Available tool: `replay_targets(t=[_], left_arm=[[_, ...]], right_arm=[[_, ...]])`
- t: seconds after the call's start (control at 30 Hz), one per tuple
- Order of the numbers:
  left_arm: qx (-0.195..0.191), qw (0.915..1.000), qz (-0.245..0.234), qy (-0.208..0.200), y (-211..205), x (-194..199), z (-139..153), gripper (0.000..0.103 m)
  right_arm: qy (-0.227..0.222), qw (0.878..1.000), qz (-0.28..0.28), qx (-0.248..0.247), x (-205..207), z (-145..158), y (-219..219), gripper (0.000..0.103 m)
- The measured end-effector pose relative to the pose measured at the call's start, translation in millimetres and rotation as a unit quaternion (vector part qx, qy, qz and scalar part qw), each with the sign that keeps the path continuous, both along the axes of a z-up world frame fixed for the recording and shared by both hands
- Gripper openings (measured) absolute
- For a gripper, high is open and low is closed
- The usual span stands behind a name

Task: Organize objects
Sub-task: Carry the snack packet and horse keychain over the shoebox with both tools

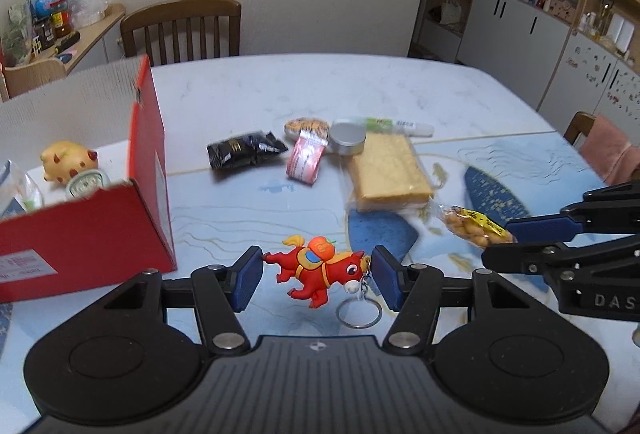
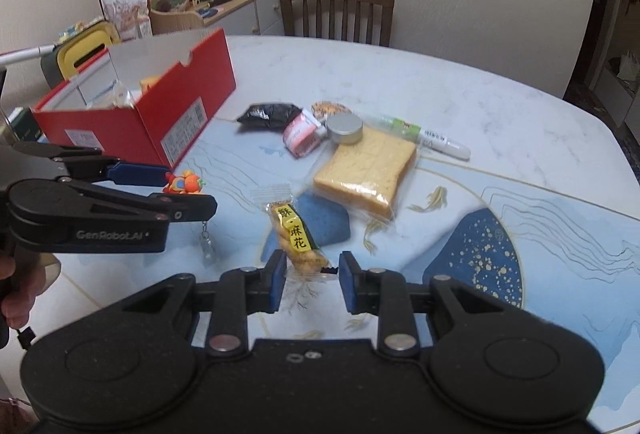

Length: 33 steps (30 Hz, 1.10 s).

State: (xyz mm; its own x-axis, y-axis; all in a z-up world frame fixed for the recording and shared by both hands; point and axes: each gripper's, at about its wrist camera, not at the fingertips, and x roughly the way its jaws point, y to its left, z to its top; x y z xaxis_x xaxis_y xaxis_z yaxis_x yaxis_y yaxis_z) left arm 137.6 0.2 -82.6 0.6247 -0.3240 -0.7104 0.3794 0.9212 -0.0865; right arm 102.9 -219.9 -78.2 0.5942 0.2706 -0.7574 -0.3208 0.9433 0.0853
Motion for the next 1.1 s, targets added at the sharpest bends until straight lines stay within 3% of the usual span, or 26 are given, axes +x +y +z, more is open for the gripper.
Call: replay_targets(t=[0.2,0.47,0.77,1.1], left_arm=[[-0.019,0.9998,-0.002,-0.004,21.0,1.6,27.4,0.059],[-0.034,0.9991,0.009,-0.022,58.9,10.3,60.9,0.059],[-0.004,0.998,0.032,-0.054,109.4,24.4,81.2,0.059],[0.024,0.9953,0.065,-0.069,167.3,46.8,97.4,0.059]], right_arm=[[-0.01,1.0,0.006,0.01,4.0,22.9,15.7,0.027],[-0.027,0.998,0.054,0.014,15.3,50.2,55.1,0.028],[-0.07,0.992,0.103,-0.011,33.9,74.0,108.0,0.028],[-0.07,0.987,0.144,-0.03,64.1,86.7,164.7,0.028]])
